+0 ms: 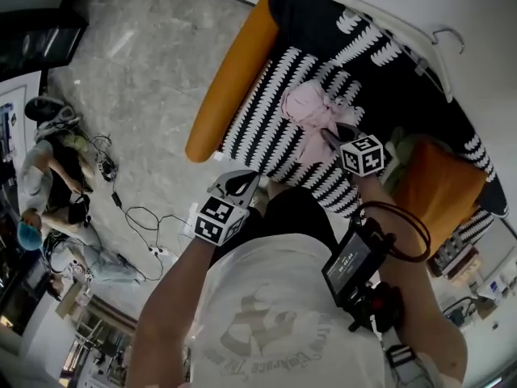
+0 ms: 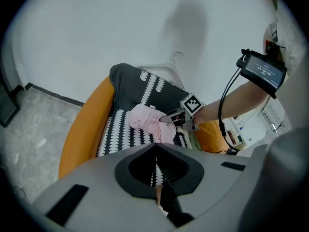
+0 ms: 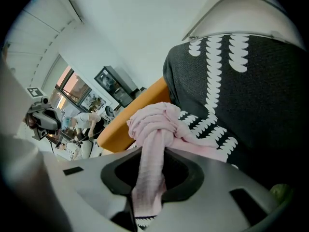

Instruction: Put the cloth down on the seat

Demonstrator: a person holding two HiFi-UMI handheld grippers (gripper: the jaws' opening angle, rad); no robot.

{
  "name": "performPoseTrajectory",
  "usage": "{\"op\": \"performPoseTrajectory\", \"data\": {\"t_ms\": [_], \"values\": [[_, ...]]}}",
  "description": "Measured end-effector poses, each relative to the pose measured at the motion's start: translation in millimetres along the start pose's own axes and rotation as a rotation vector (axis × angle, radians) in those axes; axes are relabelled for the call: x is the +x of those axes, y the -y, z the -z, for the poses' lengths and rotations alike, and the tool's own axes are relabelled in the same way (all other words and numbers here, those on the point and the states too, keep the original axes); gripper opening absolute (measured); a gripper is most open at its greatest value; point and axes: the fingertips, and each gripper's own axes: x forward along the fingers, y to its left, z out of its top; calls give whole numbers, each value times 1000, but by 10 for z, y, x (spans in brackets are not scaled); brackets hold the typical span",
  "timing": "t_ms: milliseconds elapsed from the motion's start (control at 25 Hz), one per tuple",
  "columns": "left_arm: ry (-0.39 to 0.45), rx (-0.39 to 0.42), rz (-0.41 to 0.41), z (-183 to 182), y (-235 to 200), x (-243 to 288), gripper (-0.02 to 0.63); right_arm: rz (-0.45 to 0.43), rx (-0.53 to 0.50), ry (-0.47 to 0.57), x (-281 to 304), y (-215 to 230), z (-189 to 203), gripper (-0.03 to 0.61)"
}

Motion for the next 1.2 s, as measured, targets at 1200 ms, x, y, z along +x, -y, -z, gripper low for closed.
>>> {"op": "performPoseTrajectory", "data": {"t_ms": [1200], "values": [[-29, -177, -15, 559, -229, 49, 12, 104, -70, -110, 1178, 486, -2, 118]]}}
